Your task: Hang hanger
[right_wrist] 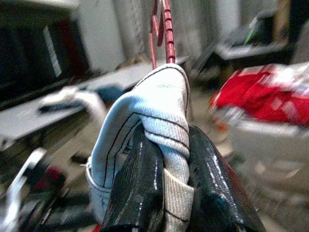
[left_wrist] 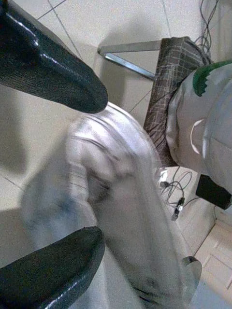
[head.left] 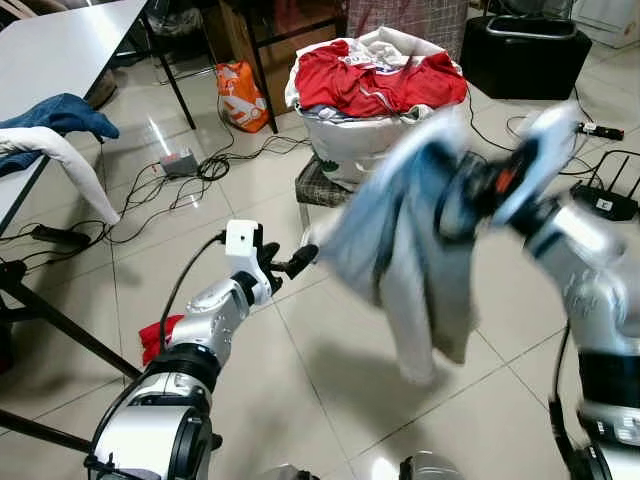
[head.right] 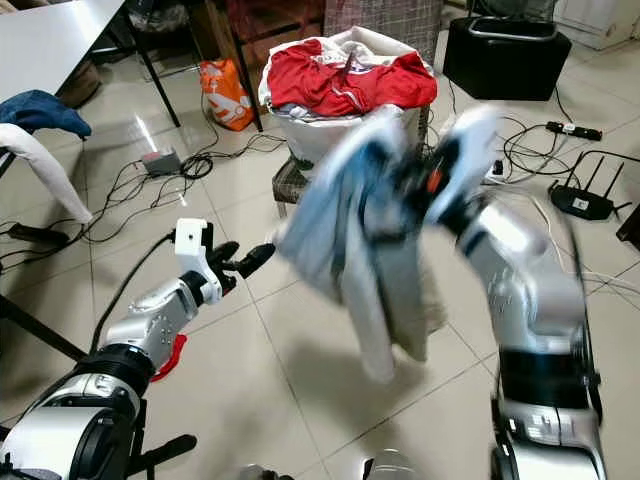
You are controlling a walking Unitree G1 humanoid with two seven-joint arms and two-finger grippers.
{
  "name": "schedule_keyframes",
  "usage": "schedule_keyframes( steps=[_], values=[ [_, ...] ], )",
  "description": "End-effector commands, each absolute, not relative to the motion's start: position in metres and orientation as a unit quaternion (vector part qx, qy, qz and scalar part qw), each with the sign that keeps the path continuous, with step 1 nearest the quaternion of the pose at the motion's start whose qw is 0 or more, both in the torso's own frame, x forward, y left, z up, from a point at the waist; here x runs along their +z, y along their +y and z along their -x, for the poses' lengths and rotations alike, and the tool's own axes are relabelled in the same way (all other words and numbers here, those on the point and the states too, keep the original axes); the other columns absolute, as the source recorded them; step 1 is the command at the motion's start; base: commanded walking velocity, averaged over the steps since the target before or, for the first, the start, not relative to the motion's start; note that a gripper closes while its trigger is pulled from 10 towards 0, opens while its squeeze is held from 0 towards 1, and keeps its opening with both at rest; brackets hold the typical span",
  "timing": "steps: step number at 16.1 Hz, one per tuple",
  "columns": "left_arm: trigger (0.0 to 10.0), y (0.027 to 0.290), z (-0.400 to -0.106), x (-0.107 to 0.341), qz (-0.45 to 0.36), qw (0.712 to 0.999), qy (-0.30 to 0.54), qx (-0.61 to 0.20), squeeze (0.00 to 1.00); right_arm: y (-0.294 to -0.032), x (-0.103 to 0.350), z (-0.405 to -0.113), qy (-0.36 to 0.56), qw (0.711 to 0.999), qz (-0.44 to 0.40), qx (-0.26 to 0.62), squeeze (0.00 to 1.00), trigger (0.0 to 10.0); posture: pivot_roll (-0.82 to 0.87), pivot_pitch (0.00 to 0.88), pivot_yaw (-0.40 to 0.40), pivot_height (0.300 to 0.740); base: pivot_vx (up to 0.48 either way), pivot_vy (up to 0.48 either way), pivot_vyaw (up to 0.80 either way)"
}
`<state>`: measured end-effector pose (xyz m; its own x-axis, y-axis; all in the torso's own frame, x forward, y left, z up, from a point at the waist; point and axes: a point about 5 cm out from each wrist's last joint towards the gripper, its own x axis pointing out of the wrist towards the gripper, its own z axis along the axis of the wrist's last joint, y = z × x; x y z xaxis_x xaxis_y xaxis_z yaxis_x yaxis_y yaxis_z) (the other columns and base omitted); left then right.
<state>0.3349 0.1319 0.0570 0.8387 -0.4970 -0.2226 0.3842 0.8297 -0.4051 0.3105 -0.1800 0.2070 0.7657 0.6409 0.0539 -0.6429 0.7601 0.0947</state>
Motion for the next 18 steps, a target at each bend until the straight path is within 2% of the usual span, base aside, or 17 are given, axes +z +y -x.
schedule_keyframes(
  steps=[1, 2, 3, 4, 7, 10, 12, 14, 15, 17, 18],
  values=[
    [10.0, 0.138, -0.337, 0.058, 0.181, 0.943, 0.16, -0.228, 1.0, -0.172, 0.226, -0.302, -0.041, 0.914, -0.043, 0.402, 0.0, 10.0, -0.23, 0.0, 0.152, 0.74, 0.0, 0.0, 0.0],
    [10.0, 0.14, -0.336, 0.056, 0.172, 0.945, 0.165, -0.224, 0.19, -0.178, 0.217, -0.297, -0.016, 0.907, -0.025, 0.42, 0.0, 10.0, -0.23, 0.0, 0.152, 0.74, 0.0, 0.0, 0.0],
    [10.0, 0.147, -0.335, 0.053, 0.144, 0.951, 0.173, -0.21, 0.0, -0.19, 0.2, -0.295, 0.027, 0.907, 0.013, 0.421, 0.0, 10.0, -0.24, 0.0, 0.152, 0.74, 0.0, 0.0, 0.0],
    [10.0, 0.154, -0.335, 0.051, 0.131, 0.956, 0.178, -0.191, 0.0, -0.201, 0.182, -0.295, 0.07, 0.908, 0.061, 0.409, 0.0, 10.0, -0.23, 0.0, 0.152, 0.74, 0.0, 0.0, 0.0],
    [10.0, 0.168, -0.337, 0.052, 0.119, 0.965, 0.176, -0.152, 0.0, -0.224, 0.146, -0.295, 0.15, 0.913, 0.121, 0.359, 0.0, 10.0, -0.23, 0.0, 0.151, 0.74, 0.0, 0.0, 0.0],
    [10.0, 0.183, -0.339, 0.055, 0.105, 0.974, 0.167, -0.109, 0.0, -0.237, 0.129, -0.297, 0.16, 0.934, 0.087, 0.308, 0.0, 10.0, -0.23, 0.0, 0.151, 0.74, 0.0, 0.0, 0.0],
    [10.0, 0.192, -0.336, 0.053, 0.054, 0.978, 0.172, -0.102, 0.0, -0.236, 0.127, -0.295, 0.156, 0.934, 0.055, 0.318, 0.0, 10.0, -0.23, 0.0, 0.154, 0.74, 0.0, 0.0, 0.0],
    [10.0, 0.198, -0.335, 0.051, 0.045, 0.978, 0.177, -0.097, 0.0, -0.238, 0.126, -0.294, 0.161, 0.931, 0.057, 0.324, 0.0, 10.0, -0.23, 0.0, 0.157, 0.74, 0.0, 0.0, 0.0],
    [10.0, 0.198, -0.335, 0.051, 0.042, 0.978, 0.178, -0.105, 0.0, -0.239, 0.123, -0.29, 0.173, 0.922, 0.066, 0.339, 0.0, 10.0, -0.23, 0.0, 0.157, 0.74, 0.0, 0.0, 0.0],
    [10.0, 0.191, -0.335, 0.052, 0.059, 0.97, 0.183, -0.151, 0.0, -0.242, 0.106, -0.274, 0.244, 0.871, 0.179, 0.388, 0.0, 10.0, -0.23, 0.0, 0.158, 0.74, 0.0, 0.0, 0.0],
    [10.0, 0.187, -0.334, 0.051, 0.066, 0.965, 0.189, -0.17, 0.0, -0.245, 0.102, -0.272, 0.261, 0.855, 0.217, 0.392, 0.0, 10.0, -0.23, 0.0, 0.157, 0.74, 0.0, 0.0, 0.0]
  ],
)
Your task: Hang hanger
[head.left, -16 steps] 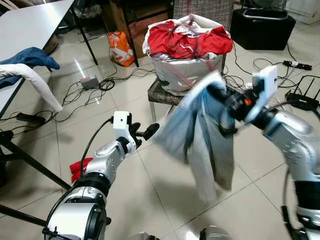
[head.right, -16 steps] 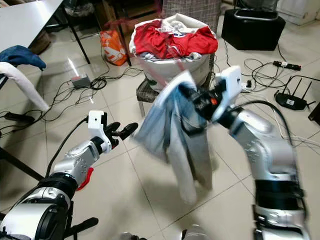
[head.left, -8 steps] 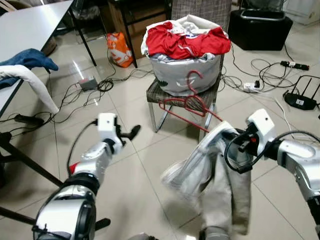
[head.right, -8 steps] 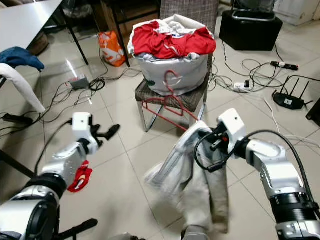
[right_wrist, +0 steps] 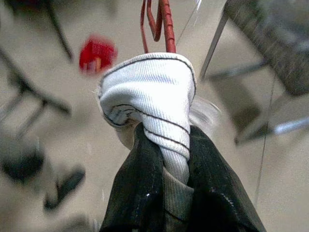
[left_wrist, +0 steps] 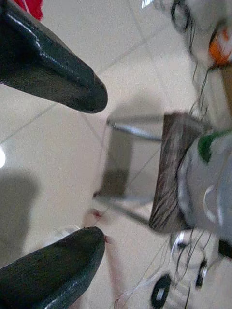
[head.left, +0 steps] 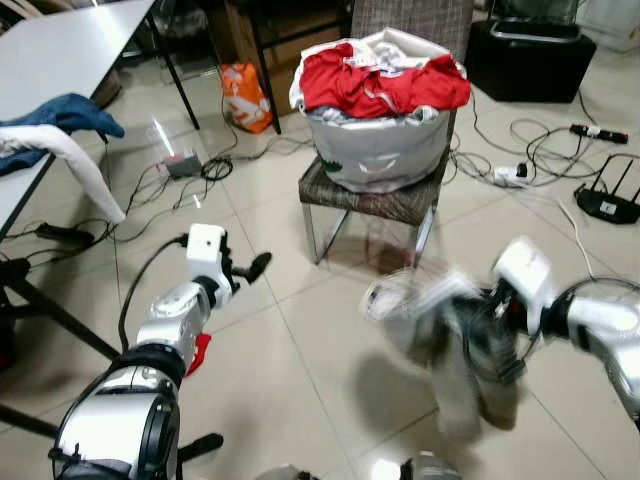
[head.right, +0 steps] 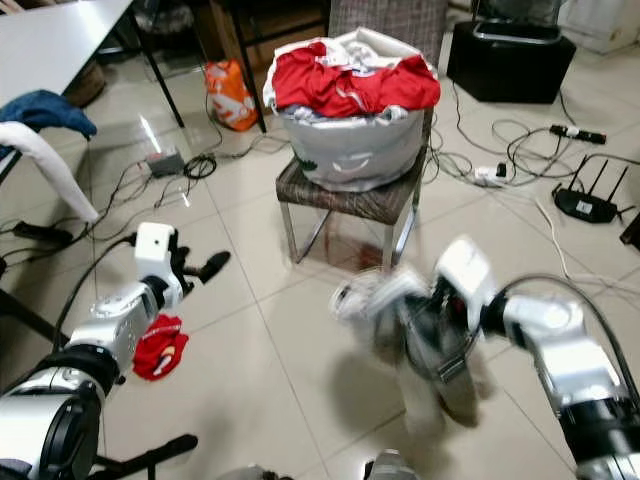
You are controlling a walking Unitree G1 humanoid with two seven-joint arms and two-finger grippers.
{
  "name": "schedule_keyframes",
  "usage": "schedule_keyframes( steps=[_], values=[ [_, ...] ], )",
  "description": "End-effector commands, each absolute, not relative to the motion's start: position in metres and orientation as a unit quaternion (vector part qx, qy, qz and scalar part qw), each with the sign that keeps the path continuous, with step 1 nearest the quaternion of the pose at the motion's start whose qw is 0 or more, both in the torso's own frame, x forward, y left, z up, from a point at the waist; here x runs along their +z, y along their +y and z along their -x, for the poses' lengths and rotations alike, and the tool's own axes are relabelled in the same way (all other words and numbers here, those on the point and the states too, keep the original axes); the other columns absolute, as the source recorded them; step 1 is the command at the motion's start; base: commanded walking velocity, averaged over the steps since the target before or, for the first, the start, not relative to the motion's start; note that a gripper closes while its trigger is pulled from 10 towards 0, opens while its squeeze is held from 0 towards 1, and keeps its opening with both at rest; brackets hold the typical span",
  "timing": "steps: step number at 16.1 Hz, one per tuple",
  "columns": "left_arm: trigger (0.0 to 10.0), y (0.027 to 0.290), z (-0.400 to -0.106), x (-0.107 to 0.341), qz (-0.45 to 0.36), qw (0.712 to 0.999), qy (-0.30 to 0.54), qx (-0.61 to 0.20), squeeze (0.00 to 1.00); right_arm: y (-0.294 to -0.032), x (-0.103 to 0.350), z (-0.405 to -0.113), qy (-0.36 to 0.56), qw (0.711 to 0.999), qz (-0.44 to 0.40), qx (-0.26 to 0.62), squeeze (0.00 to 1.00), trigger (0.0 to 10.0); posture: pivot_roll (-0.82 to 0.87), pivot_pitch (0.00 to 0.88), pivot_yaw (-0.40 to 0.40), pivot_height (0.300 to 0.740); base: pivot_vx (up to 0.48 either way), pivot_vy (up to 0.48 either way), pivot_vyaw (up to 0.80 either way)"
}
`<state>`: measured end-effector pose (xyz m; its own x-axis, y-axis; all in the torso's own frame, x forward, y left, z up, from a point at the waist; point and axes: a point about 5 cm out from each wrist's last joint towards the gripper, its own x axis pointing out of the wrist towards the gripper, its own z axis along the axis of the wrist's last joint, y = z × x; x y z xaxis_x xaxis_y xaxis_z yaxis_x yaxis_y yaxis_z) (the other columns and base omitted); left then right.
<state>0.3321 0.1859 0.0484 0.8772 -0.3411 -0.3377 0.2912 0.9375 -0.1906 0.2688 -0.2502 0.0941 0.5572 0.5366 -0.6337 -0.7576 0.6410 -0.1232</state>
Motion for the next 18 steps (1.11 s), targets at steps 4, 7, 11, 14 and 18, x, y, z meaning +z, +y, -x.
schedule_keyframes(
  steps=[4, 7, 11, 14, 18],
  values=[
    [10.0, 0.183, -0.332, 0.049, 0.06, 0.959, 0.195, -0.196, 0.0, -0.246, 0.106, -0.278, 0.254, 0.849, 0.253, 0.388, 0.0, 10.0, -0.24, 0.0, 0.154, 0.74, 0.0, 0.0, 0.0],
    [10.0, 0.183, -0.33, 0.048, 0.05, 0.955, 0.197, -0.217, 0.0, -0.247, 0.126, -0.293, 0.192, 0.88, 0.254, 0.353, 0.0, 10.0, -0.23, 0.0, 0.152, 0.74, 0.0, 0.0, 0.0],
    [10.0, 0.177, -0.337, 0.059, 0.07, 0.958, 0.16, -0.228, 0.0, -0.238, 0.142, -0.31, 0.128, 0.925, 0.212, 0.287, 0.0, 10.0, -0.23, 0.0, 0.155, 0.74, 0.0, 0.0, 0.0],
    [10.0, 0.169, -0.338, 0.062, 0.071, 0.954, 0.147, -0.25, 0.0, -0.232, 0.133, -0.309, 0.142, 0.929, 0.191, 0.285, 0.0, 10.0, -0.23, 0.0, 0.158, 0.74, 0.0, 0.0, -0.26],
    [10.0, 0.167, -0.337, 0.061, 0.073, 0.954, 0.151, -0.25, 0.0, -0.228, 0.134, -0.31, 0.136, 0.931, 0.188, 0.282, 0.0, 10.0, -0.24, 0.0, 0.163, 0.74, 0.0, 0.0, -0.73]
  ],
)
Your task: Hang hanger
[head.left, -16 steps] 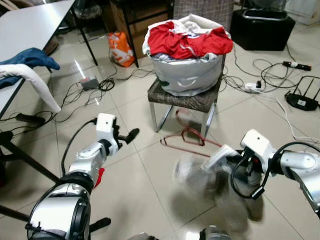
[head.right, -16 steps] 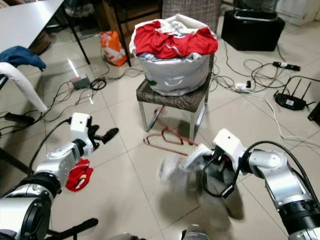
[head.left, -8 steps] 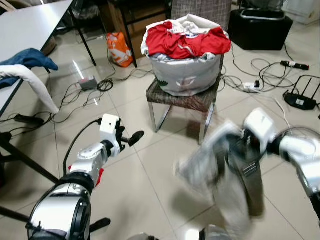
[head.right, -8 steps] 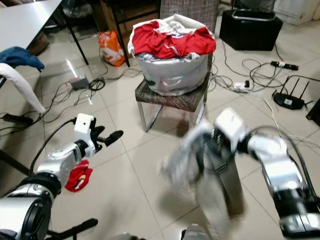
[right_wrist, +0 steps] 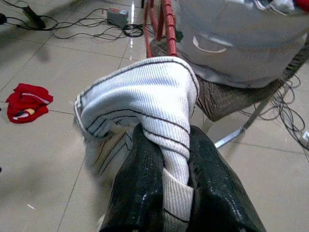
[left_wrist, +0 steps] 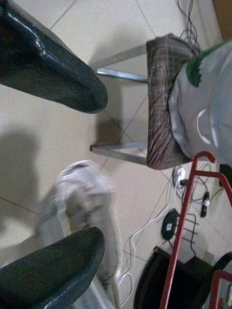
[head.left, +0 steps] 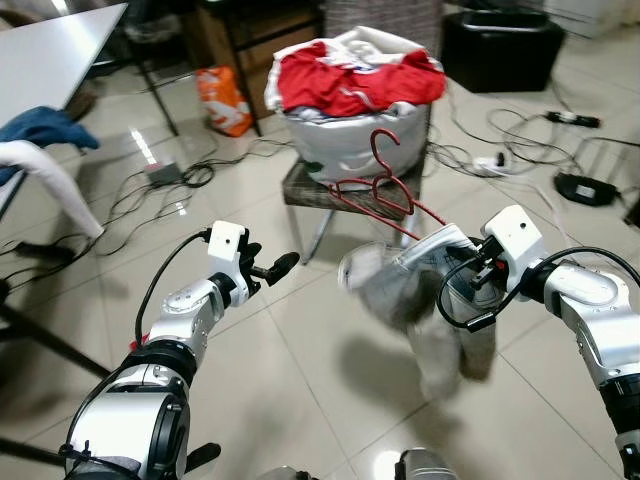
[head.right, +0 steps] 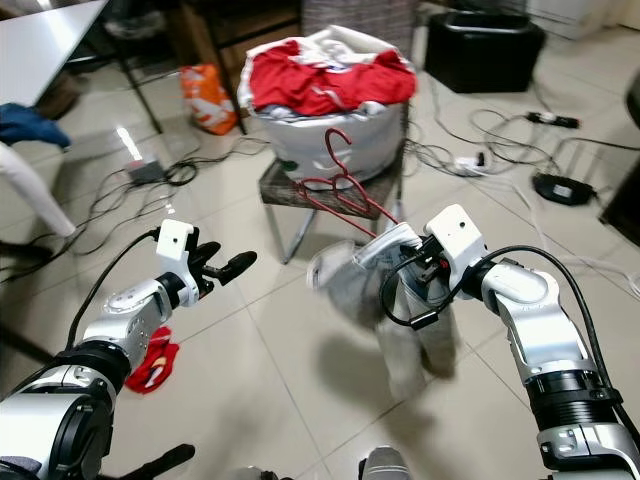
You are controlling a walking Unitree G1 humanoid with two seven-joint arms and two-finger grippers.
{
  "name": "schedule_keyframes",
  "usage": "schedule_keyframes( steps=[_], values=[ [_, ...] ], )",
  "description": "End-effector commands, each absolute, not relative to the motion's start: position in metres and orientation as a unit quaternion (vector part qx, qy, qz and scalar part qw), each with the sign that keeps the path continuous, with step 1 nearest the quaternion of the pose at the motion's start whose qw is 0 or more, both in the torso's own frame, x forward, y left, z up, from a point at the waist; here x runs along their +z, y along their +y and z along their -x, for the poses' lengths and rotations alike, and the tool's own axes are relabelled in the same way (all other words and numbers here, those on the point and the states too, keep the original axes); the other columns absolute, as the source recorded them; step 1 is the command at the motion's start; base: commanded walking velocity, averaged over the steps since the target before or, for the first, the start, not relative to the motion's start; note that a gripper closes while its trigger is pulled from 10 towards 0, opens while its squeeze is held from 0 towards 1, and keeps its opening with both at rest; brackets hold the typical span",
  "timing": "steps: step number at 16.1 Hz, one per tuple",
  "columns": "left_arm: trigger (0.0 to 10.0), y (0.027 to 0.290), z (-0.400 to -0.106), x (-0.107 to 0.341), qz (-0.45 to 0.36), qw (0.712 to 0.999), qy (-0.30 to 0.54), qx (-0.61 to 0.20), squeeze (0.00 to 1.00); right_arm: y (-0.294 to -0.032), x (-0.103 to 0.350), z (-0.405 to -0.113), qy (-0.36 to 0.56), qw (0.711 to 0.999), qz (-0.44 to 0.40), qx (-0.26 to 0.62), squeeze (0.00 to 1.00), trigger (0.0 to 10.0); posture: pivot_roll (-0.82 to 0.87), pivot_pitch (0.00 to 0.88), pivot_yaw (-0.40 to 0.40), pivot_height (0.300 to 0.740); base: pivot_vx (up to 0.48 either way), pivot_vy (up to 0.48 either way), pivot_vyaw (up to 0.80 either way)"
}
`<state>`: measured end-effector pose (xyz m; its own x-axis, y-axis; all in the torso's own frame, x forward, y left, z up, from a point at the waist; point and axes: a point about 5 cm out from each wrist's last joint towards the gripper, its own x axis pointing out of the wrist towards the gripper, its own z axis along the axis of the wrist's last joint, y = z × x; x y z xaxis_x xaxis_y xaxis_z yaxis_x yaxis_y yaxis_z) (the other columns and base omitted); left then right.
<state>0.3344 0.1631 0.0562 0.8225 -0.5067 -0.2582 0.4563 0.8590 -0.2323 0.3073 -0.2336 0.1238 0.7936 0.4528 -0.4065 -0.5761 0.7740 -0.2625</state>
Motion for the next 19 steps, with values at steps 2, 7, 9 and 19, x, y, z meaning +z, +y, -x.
schedule_keyframes(
  steps=[2, 7, 9, 19],
  values=[
    [10.0, 0.167, -0.338, 0.061, 0.076, 0.953, 0.151, -0.25, 0.0, -0.228, 0.135, -0.311, 0.136, 0.931, 0.187, 0.282, 0.0, 10.0, -0.24, 0.0, 0.162, 0.74, 0.0, 0.0, -0.76],
    [10.0, 0.166, -0.335, 0.057, 0.069, 0.951, 0.161, -0.253, 0.0, -0.226, 0.136, -0.313, 0.13, 0.935, 0.18, 0.276, 0.0, 10.0, -0.23, 0.0, 0.161, 0.74, 0.0, 0.0, -0.76],
    [10.0, 0.162, -0.335, 0.059, 0.088, 0.946, 0.152, -0.271, 0.0, -0.223, 0.136, -0.313, 0.127, 0.936, 0.175, 0.277, 0.0, 10.0, -0.23, 0.0, 0.161, 0.74, 0.0, 0.24, -0.76],
    [10.0, 0.153, -0.334, 0.06, 0.058, 0.94, 0.145, -0.302, 0.0, -0.223, 0.136, -0.314, 0.121, 0.941, 0.169, 0.268, 0.0, 10.0, -0.24, 0.0, 0.162, 0.74, 0.0, 0.24, -0.76]
  ],
)
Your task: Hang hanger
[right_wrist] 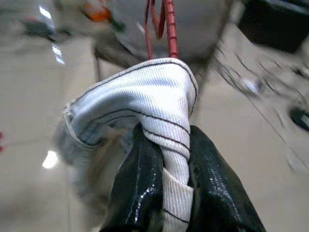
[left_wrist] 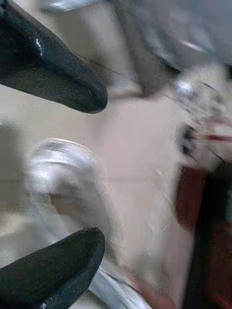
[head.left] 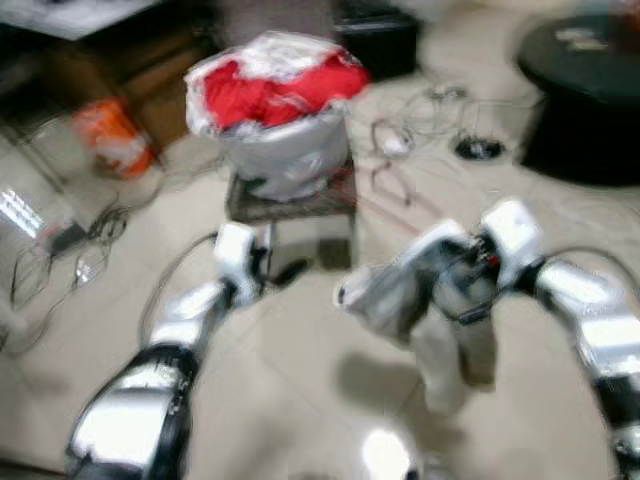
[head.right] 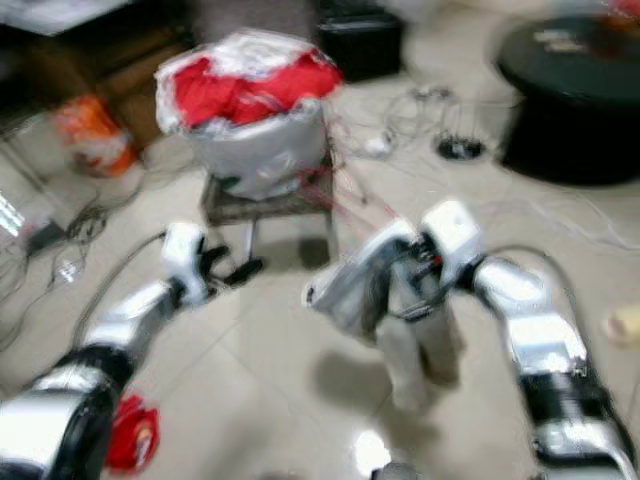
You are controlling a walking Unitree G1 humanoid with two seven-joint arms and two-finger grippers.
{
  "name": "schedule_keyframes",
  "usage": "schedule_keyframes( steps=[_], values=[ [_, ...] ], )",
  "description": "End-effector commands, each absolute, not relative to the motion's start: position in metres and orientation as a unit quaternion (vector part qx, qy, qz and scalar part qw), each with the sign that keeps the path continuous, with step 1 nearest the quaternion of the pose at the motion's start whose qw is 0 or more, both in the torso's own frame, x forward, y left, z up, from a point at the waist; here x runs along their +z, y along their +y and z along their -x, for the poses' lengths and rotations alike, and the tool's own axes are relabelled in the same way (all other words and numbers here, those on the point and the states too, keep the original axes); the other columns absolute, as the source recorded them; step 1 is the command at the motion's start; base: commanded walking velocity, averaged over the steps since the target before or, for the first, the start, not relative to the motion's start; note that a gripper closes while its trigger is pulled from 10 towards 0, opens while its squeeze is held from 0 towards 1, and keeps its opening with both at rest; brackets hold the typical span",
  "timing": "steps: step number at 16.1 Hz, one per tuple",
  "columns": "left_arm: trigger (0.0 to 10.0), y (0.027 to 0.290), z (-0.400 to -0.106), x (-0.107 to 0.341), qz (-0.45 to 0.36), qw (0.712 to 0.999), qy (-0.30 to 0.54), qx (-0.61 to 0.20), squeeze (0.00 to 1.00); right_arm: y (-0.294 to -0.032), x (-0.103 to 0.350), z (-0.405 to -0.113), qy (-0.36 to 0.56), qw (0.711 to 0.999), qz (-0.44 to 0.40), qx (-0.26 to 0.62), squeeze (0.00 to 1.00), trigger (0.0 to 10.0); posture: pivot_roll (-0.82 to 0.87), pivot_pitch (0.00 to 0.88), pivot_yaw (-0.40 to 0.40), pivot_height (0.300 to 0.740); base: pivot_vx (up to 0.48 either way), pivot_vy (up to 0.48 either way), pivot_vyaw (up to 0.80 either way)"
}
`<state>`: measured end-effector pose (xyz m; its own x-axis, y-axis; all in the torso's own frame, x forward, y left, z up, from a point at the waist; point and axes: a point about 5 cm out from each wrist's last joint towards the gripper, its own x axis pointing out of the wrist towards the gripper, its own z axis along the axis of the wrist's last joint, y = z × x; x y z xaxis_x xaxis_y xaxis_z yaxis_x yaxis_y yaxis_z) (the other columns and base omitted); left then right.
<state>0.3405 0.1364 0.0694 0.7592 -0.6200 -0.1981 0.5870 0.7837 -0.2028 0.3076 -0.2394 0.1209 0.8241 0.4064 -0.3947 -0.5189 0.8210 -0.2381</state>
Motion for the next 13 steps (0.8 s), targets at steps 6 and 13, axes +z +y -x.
schedule_keyframes(
  steps=[6, 13],
  values=[
    [10.0, 0.1514, -0.333, 0.0589, 0.049, 0.938, 0.148, -0.31, 0.0, -0.2232, 0.1371, -0.3152, 0.115, 0.94, 0.177, 0.269, 0.0, 10.0, -0.24, 0.0, 0.158, 0.74, 0.0, 0.0, -0.51],
    [10.0, 0.1495, -0.3323, 0.0615, 0.031, 0.934, 0.134, -0.329, 0.0, -0.2214, 0.1367, -0.3144, 0.11, 0.94, 0.17, 0.274, 0.0, 10.0, -0.24, 0.0, 0.16, 0.74, 0.0, -0.069, 0.0]
  ],
)
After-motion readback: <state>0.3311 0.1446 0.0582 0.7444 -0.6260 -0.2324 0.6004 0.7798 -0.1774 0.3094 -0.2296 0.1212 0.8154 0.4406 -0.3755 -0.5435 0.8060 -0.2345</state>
